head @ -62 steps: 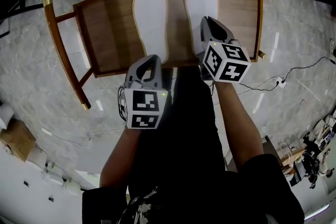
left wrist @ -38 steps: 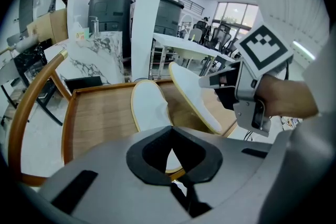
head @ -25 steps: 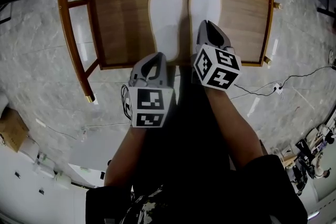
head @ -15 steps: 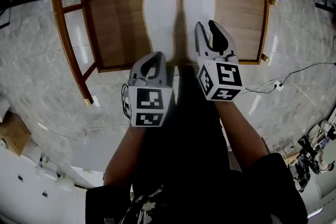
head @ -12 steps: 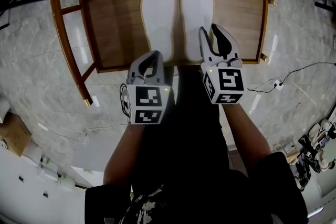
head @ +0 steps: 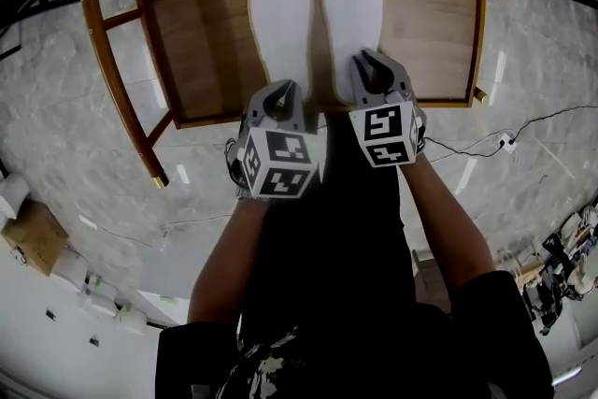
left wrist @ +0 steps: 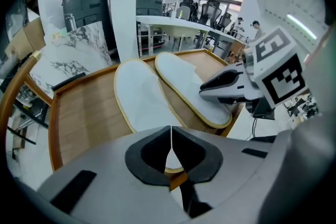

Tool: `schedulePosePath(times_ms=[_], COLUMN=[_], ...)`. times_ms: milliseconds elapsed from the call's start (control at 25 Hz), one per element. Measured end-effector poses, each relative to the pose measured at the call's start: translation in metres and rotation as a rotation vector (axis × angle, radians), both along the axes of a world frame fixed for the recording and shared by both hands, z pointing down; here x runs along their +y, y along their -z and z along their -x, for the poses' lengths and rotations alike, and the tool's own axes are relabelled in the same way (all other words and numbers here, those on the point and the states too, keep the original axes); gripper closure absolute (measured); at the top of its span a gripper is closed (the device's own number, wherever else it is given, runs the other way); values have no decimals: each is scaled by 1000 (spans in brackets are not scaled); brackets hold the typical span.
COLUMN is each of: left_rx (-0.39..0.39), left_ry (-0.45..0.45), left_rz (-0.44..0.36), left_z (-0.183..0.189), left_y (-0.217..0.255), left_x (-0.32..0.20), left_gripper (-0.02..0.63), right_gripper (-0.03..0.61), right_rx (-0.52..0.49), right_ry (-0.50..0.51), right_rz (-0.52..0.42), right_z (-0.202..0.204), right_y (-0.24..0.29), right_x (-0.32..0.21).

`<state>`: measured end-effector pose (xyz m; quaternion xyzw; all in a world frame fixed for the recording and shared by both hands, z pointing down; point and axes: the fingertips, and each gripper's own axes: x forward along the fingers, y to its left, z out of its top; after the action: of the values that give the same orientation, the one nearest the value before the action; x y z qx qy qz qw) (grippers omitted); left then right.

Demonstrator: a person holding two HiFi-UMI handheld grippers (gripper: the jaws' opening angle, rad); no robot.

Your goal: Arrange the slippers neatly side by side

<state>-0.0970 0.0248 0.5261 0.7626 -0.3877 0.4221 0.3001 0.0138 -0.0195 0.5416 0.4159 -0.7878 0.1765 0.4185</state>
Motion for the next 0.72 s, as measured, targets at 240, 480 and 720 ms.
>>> schedulePosePath(times_ms=[240,480,720], left_rx=[12,-6,-3], left_ry=[26,16,17], left_rz=[77,88,91], left_z=[0,3,2], left_y=[-18,-25,-25], left_x=[6,13,13], left_gripper=[609,609,609], right_gripper=[538,541,542], right_rx=[5,-4,-8], right_ry=[6,27,72], right_rz=[-4,-15,-18], right_z=[3,13,21], right_y=[0,1,0], right_x=[1,2,2])
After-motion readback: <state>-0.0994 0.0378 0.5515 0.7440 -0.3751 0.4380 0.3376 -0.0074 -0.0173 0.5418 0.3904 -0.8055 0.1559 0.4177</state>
